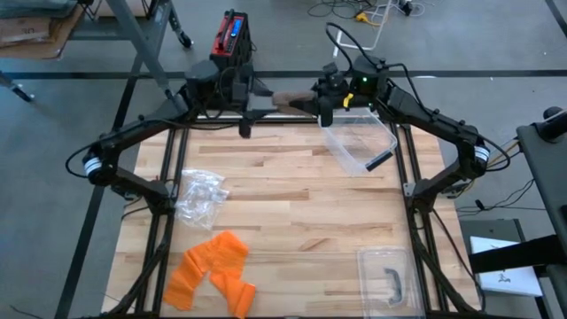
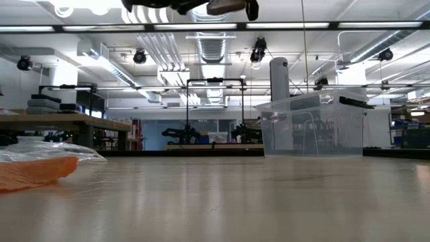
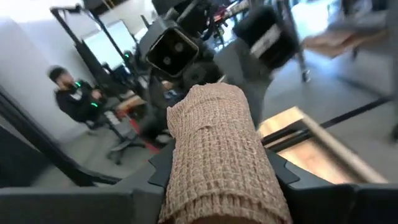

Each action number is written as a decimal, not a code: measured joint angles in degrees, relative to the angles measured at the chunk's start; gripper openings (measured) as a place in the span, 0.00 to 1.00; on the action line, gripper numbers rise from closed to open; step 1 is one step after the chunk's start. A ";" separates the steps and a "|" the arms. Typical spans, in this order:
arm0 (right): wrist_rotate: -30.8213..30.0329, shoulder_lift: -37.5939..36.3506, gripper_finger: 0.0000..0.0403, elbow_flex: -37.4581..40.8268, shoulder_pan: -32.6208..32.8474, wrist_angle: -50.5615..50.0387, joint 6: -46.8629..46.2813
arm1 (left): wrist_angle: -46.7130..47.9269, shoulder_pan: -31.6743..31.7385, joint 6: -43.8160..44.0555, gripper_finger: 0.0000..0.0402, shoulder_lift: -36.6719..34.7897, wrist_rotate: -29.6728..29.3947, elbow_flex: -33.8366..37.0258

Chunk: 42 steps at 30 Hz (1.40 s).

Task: Roll bandage
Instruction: Roll the brown bandage

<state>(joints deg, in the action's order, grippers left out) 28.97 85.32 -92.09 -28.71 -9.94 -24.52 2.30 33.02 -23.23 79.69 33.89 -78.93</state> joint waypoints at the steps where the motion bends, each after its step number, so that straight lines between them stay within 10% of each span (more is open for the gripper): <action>1: -0.53 0.00 0.31 0.00 -0.14 -0.02 2.28 | 2.83 -0.09 1.13 0.47 -0.17 0.85 -0.80; 15: -7.87 -0.09 0.30 -0.07 -0.14 0.43 20.69 | 6.55 -0.38 7.67 0.91 1.32 -3.39 -9.16; 27: -5.92 -0.02 0.29 0.02 0.47 -1.36 23.56 | 18.65 -0.14 5.07 0.86 -1.83 1.56 -14.32; 42: -8.45 -0.02 0.29 0.02 3.36 -0.03 35.85 | 7.72 0.07 7.40 0.87 4.76 -1.48 -13.38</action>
<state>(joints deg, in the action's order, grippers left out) 20.53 85.30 -92.07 -25.34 -9.97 11.32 10.01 33.09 -15.84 84.45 32.41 -92.31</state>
